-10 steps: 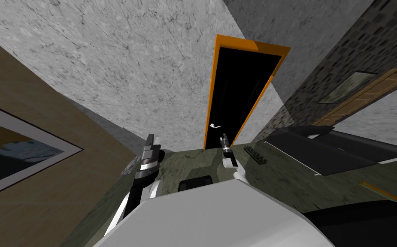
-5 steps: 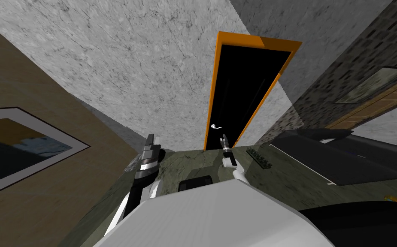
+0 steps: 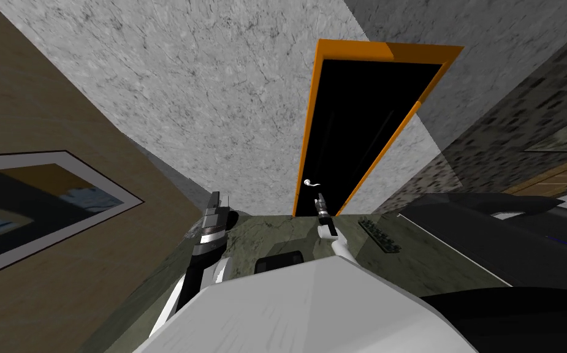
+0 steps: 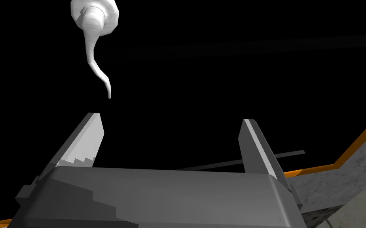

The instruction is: Pull the door open

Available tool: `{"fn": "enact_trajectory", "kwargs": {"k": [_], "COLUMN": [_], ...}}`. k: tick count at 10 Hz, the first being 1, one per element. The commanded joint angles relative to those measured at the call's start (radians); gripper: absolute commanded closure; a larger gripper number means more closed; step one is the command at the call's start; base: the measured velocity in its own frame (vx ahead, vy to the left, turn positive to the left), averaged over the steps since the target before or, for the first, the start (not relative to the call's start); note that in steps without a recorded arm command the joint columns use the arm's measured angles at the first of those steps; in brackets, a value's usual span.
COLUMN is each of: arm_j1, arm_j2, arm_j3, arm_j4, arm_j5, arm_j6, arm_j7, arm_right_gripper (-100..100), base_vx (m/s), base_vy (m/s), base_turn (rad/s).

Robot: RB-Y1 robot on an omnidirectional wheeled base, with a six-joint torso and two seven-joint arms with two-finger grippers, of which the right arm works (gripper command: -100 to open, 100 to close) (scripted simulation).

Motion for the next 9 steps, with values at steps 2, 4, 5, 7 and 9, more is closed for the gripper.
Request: {"fn": "enact_trajectory", "kwargs": {"k": [2, 4, 5, 7, 9], "arm_j1": [-0.025, -0.043, -0.059, -0.075, -0.105], "arm_j2": [-0.013, -0.018, -0.023, -0.028, -0.037], "arm_j3": [-0.008, -0.012, -0.017, -0.021, -0.029], "arm_j4": [0.068, 0.116, 0.153, 0.191, 0.259], "arm_j5": [-0.004, -0.006, -0.009, -0.01, -0.014], "arm_j6": [-0.012, -0.018, -0.023, -0.029, -0.04], "arm_j7": [-0.012, -0.017, -0.022, -0.026, -0.035], "arm_right_gripper": [-100, -100, -100, -100, -100], "base_vx": [0.027, 0.026, 0.026, 0.031, 0.029], "base_vy": [-0.068, -0.088, -0.074, -0.083, -0.078], "base_turn": [0.074, 0.12, 0.109, 0.109, 0.134]}}
